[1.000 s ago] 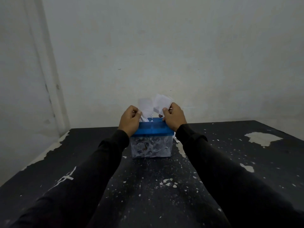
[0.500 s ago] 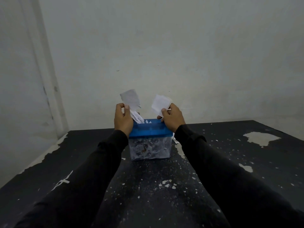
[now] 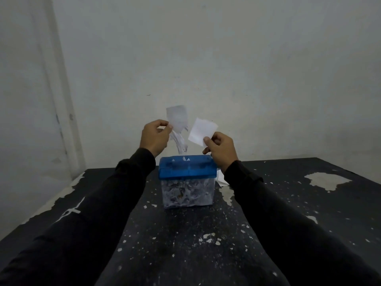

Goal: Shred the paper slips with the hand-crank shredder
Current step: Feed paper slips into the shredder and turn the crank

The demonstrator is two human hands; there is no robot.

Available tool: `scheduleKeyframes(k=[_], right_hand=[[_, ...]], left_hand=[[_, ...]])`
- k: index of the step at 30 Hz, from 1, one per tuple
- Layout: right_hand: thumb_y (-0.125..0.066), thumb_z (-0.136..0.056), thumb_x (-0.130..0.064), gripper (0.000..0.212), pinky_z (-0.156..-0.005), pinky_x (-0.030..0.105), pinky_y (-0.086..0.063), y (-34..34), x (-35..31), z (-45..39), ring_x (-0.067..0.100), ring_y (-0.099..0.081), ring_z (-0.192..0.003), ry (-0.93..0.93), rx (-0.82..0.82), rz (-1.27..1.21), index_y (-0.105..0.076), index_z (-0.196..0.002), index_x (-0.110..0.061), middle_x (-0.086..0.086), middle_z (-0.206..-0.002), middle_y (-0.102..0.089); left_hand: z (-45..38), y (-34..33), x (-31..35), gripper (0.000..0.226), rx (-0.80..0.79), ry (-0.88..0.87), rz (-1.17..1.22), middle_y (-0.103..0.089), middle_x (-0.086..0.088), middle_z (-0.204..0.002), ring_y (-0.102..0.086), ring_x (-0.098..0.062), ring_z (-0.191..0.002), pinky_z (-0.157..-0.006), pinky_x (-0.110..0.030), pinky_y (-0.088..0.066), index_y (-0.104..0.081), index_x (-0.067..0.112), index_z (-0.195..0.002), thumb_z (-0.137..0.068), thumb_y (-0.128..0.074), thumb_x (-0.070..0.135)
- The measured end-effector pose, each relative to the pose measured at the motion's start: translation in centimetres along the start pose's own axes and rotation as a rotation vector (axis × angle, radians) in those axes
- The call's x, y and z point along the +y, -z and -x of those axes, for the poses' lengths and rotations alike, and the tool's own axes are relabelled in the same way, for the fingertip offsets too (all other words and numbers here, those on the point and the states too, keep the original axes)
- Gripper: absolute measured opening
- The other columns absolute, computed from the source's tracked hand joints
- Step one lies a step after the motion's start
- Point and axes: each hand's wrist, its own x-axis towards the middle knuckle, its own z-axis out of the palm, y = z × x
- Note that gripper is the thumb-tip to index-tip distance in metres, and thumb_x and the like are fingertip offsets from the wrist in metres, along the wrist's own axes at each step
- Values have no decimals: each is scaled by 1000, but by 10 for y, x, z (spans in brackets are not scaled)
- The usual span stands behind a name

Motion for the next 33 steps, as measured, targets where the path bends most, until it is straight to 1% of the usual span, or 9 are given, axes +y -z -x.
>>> scheduleKeyframes(k=[2,7,11,14,17,23,27,31,33], right_hand=[[-61,-99,-12,20,-56,21,-50,2,-5,-1,15,-63,-57,-37,8,-45,-54,-85,-1,9,-73,-62],[-60,-98,-11,15,-53,27,-39,9,-15,-5,18,-58,-58,-209,42,-317,-60,-83,-12,0,-75,-61],[-62,-97,-10,11,-52,29,-38,12,-18,-7,18,-51,-57,-370,-16,-527,-59,-86,-9,4,-74,-51],[-66,-96,-14,10,-52,28,-42,8,-26,-9,21,-55,-62,-492,-157,-477,-61,-97,-5,8,-77,-54],[-67,-95,-12,19,-59,29,-51,-4,-33,-11,27,-62,-75,-570,-277,-366,-60,-109,-1,18,-94,-66],[-77,-86,-5,15,-55,24,-52,-21,-20,-13,17,-55,-54,-292,-174,-122,-71,-88,9,8,-64,-62],[-80,-84,-6,23,-59,28,-57,-28,-14,-10,20,-66,-65,-154,-183,8,-68,-102,2,11,-81,-72],[-82,-83,-9,51,-63,24,-55,-28,-15,-8,16,-71,-76,-158,-261,105,-53,-124,-14,9,-90,-74],[-83,-81,-6,46,-66,24,-53,-23,-17,-10,12,-70,-72,-181,-305,128,-59,-120,-12,6,-87,-75]], left_hand=[[-1,3,9,12,-74,17,20,-73,-11,-79,-67,-20,-57,-50,-22,-49,-69,4,-99,-101,-61,14],[-1,10,6,23,-156,48,38,-77,-9,-99,-77,-20,-81,-69,-25,-55,-76,10,-99,-100,-53,3],[3,8,-4,19,-137,83,116,-77,-2,-86,-71,-6,-71,-73,-28,-59,-79,10,-97,-99,-59,13],[7,3,-6,15,-166,59,120,-76,7,-83,-68,-1,-70,-72,-25,-59,-78,10,-103,-98,-67,19],[9,-2,-6,16,-194,79,178,-77,-4,-99,-73,-16,-86,-74,-28,-59,-76,11,-106,-100,-64,20],[10,3,-8,43,-233,125,239,-74,-15,-115,-74,-28,-99,-84,-36,-62,-62,6,-134,-93,-73,18],[15,11,-21,87,-288,97,-39,-73,-13,-117,-73,-16,-98,-76,-23,-59,-35,16,-155,-83,-82,4],[20,13,-26,82,-252,36,-64,-77,-9,-103,-75,-9,-82,-64,-18,-57,-40,14,-152,-82,-83,5],[21,12,-27,79,-239,20,-76,-77,-5,-86,-75,-10,-76,-62,-18,-56,-42,13,-150,-83,-83,9]])
